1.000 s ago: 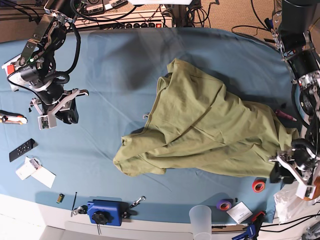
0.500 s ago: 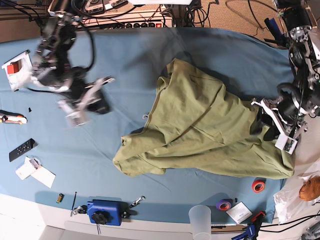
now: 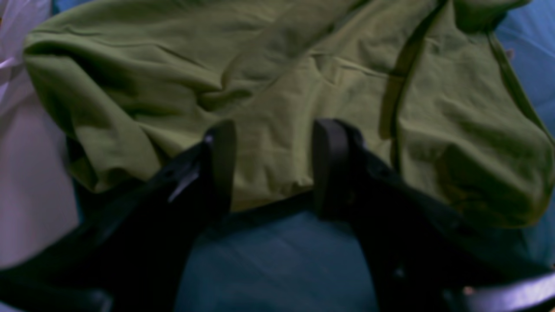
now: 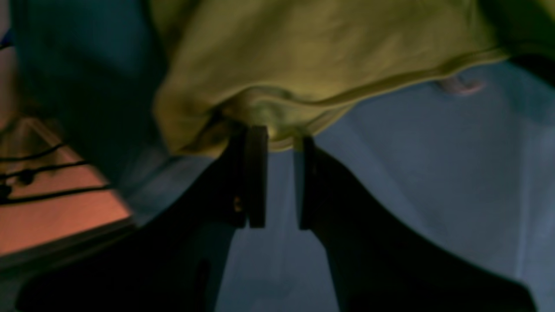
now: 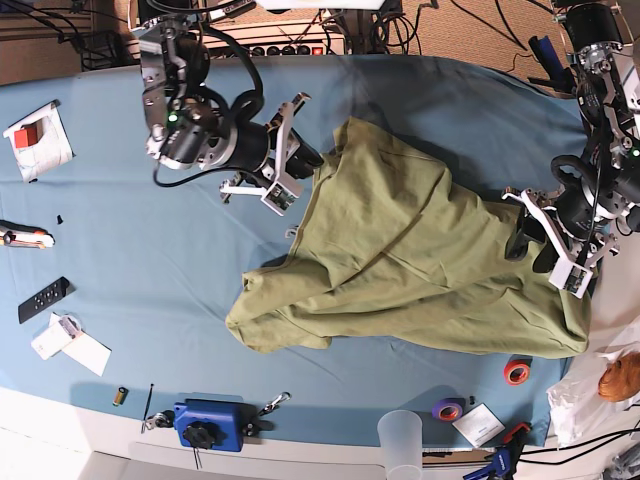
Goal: Layout the t-shirt on the table in an organized manner, then fold the t-shirt properly
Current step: 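Grasp the opposite shirt edge with the right gripper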
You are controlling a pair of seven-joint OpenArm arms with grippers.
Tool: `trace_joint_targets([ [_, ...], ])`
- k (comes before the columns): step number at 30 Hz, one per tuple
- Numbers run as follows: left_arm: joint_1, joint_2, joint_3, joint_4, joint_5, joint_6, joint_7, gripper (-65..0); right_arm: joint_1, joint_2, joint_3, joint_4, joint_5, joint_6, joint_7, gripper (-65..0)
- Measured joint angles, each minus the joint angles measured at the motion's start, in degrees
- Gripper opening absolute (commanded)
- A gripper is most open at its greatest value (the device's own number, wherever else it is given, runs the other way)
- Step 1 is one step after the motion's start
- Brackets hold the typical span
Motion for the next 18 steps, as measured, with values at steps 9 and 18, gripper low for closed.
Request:
trace_joint_targets([
  [9,0.0,0.0,0.0,0.0,-0.2,0.0,0.0,-36.7,0.2,-2.3,-5.6,-4.2,-3.6,-1.0,5.2,-53.4],
  [18,0.0,0.0,0.0,0.0,-0.2,0.0,0.0,-36.7,0.2,-3.7,-5.6,-11.1,-7.0,-1.1,7.4,-65.0],
])
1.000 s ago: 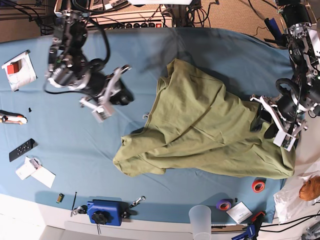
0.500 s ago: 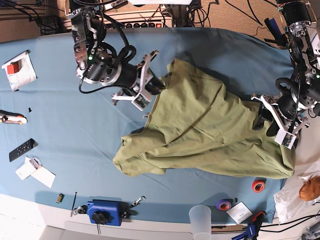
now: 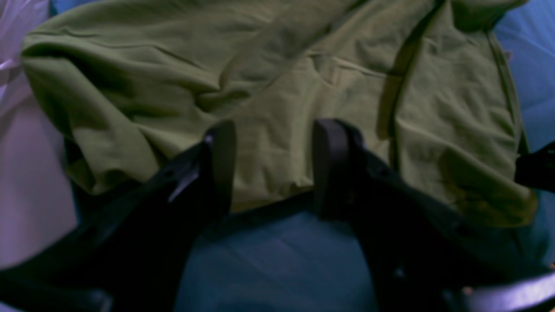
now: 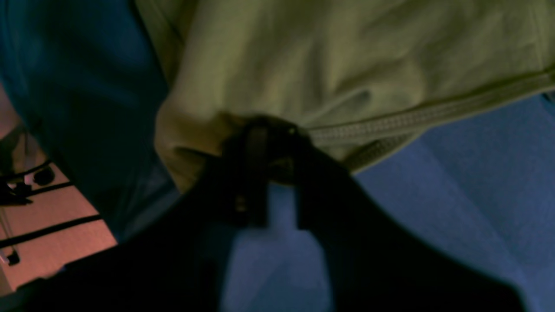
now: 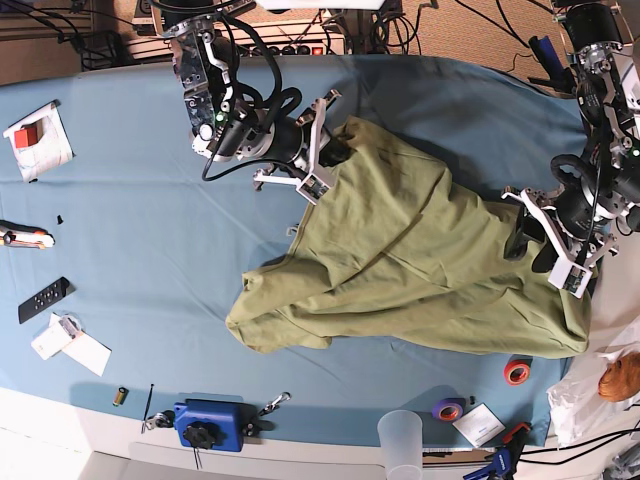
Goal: Layout the t-shirt on the table in an organized manner, then fold the t-shirt properly
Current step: 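Grasp the opposite shirt edge with the right gripper, then pull the shirt apart with both grippers to spread it lengthwise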
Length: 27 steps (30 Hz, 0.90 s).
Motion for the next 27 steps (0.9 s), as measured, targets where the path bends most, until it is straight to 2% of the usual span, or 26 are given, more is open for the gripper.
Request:
trace_joint_targets([
  [5,0.0,0.0,0.0,0.0,0.0,0.0,0.0,-36.7,1.6,0.0,0.0,0.0,-0.2,0.0,0.1,-65.0],
  [9,0.0,0.0,0.0,0.0,0.0,0.0,0.0,-36.7,1.8,0.0,1.6,4.4,-0.4,-0.5,-2.5,-65.0],
  [12,0.0,0.0,0.0,0.0,0.0,0.0,0.0,-36.7,1.6,0.0,5.0,11.1,0.9,-1.4,-6.4,-65.0],
  [15,0.0,0.0,0.0,0.0,0.0,0.0,0.0,-36.7,0.0,0.2,10.1,15.8,3.6,-1.3,-6.1,-65.0],
  [17,0.0,0.0,0.0,0.0,0.0,0.0,0.0,-36.7,-2.3,0.2,13.9,16.6,3.7,-1.3,-6.6,-65.0],
  [19,0.0,0.0,0.0,0.0,0.0,0.0,0.0,-36.7,-4.1,0.2,18.2,16.5,6.5,-1.2,-7.1,-65.0],
  [22,0.0,0.0,0.0,0.0,-0.2,0.0,0.0,-36.7,-4.9,0.2,21.6,16.5,12.2,0.2,-7.0,-65.0],
  [25,0.0,0.0,0.0,0.0,-1.5,0.0,0.0,-36.7,-5.0,0.2,20.7,16.5,14.5,4.1,-8.3,-64.9],
  [27,0.0,0.0,0.0,0.0,-2.0,0.0,0.0,-36.7,-5.0,0.2,18.6,16.5,14.6,4.7,-8.5,-53.4],
])
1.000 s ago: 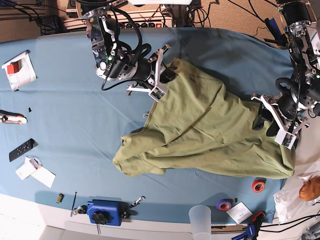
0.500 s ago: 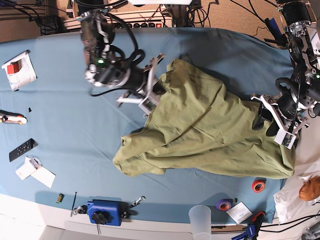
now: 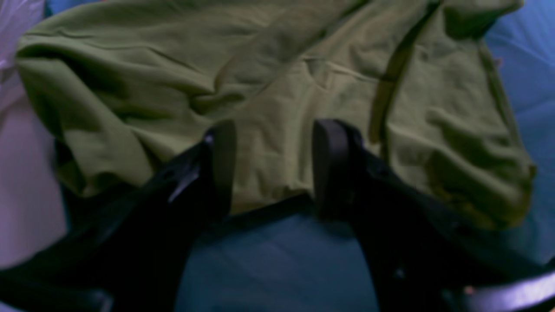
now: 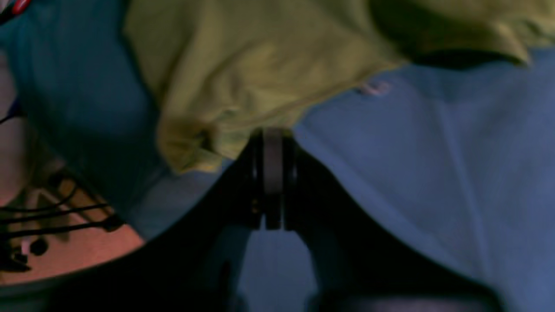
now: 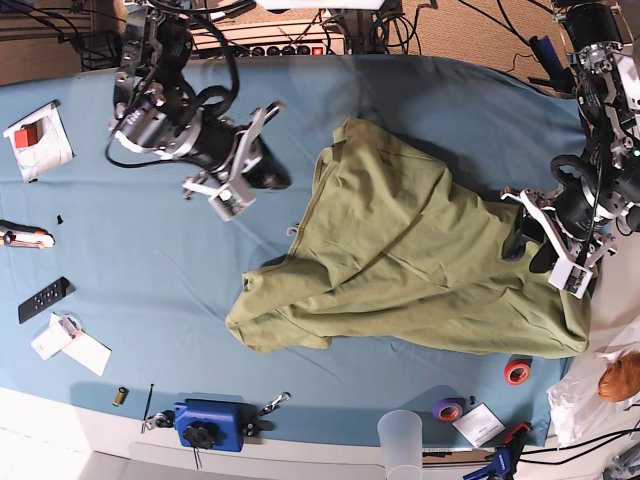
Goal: Layout the t-shirt on the table in an organized manner, then fold the t-shirt properly
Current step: 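Pull the shirt apart with both grippers to spread it lengthwise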
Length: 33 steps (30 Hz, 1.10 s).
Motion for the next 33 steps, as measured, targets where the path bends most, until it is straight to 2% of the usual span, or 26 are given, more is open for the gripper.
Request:
trace_joint_targets([
  [2,0.0,0.0,0.0,0.0,0.0,0.0,0.0,-36.7,0.0,0.0,-2.9,0.0,0.0,0.0,0.1,-45.7],
  [3,0.0,0.0,0.0,0.0,0.1,0.0,0.0,-36.7,0.0,0.0,-4.6,0.0,-0.8,0.0,0.5,-44.8],
  [8,0.0,0.0,0.0,0.0,0.1,0.0,-0.1,-36.7,0.8,0.0,-13.5,-2.2,-13.4,-0.4,7.1,-44.8],
  [11,0.0,0.0,0.0,0.0,0.0,0.0,-1.0,-36.7,2.5,0.0,-17.3,-8.4,-18.7,-3.8,9.3,-44.8],
  [20,0.0,0.0,0.0,0.0,0.0,0.0,-0.9,-36.7,9.2,-0.6,-23.7,-22.9,-18.2,-4.3,14.0,-44.9],
  [22,0.0,0.0,0.0,0.0,0.1,0.0,-0.9,-36.7,10.1,-1.3,-24.3,-24.2,-18.1,-4.3,14.4,-48.5],
  [24,0.0,0.0,0.0,0.0,0.1,0.0,-0.9,-36.7,10.2,-1.7,-24.3,-24.5,-18.1,-4.3,14.2,-61.8],
  [25,0.0,0.0,0.0,0.0,0.1,0.0,-0.9,-36.7,10.1,-2.1,-24.3,-24.4,-18.6,-4.3,14.1,-65.0],
  [28,0.0,0.0,0.0,0.0,0.1,0.0,-0.9,-36.7,10.2,-2.4,-24.1,-23.8,-18.2,-5.7,11.7,-65.0],
  [33,0.0,0.0,0.0,0.0,0.0,0.0,-0.9,-36.7,8.3,-1.8,-24.0,-15.9,-19.8,-6.4,3.5,-65.0],
])
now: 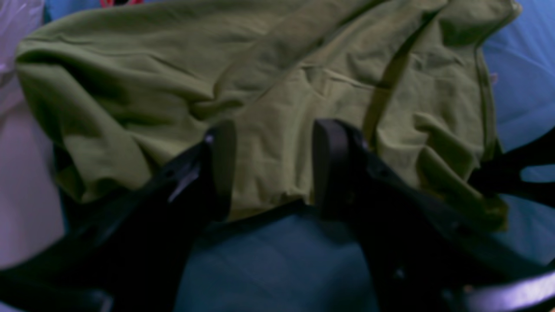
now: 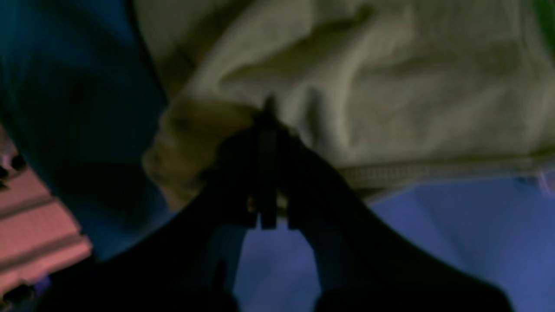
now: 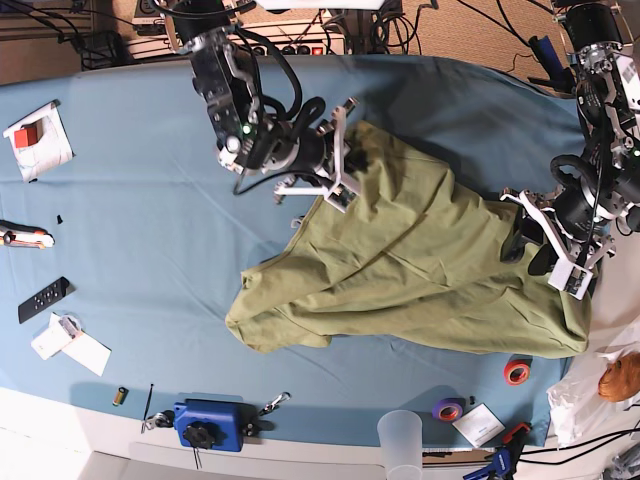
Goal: Layout the t-shirt on the table in an organized manner, then fold the t-shirt properly
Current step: 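Pull the shirt apart with both grippers to spread it lengthwise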
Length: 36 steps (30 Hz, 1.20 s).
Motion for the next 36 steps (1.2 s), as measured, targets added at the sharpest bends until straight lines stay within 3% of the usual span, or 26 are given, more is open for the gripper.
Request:
trace_joint_targets([
  [3,0.0,0.0,0.0,0.0,0.0,0.0,0.0,-36.7,-2.9,1.5,1.3,8.9,-0.3,-0.8,-2.6,-65.0],
  [7,0.1,0.0,0.0,0.0,0.1,0.0,0.0,-36.7,-7.2,2.6,7.1,15.8,0.8,-0.7,-1.2,-65.0],
  [10,1.1,0.0,0.0,0.0,0.0,0.0,0.0,-36.7,-10.3,2.9,13.6,16.1,1.5,-0.4,-1.9,-65.0],
  [15,3.5,0.0,0.0,0.0,0.0,0.0,0.0,-36.7,-12.2,2.8,24.4,16.3,10.0,4.3,-2.4,-65.0],
  [19,5.7,0.0,0.0,0.0,0.0,0.0,0.1,-36.7,-13.2,2.8,32.8,16.2,14.0,6.0,-5.3,-65.0],
  [26,8.7,0.0,0.0,0.0,0.2,0.0,0.5,-36.7,-13.4,2.6,45.8,16.3,18.1,7.3,-6.8,-65.0],
  [30,11.3,0.0,0.0,0.0,4.3,0.0,0.7,-36.7,-13.4,2.8,50.1,16.3,21.6,7.3,-7.9,-65.0],
  [36,14.3,0.0,0.0,-1.7,11.7,7.2,-3.7,-36.6,-13.4,7.1,50.5,16.2,23.8,7.3,-9.0,-65.0],
])
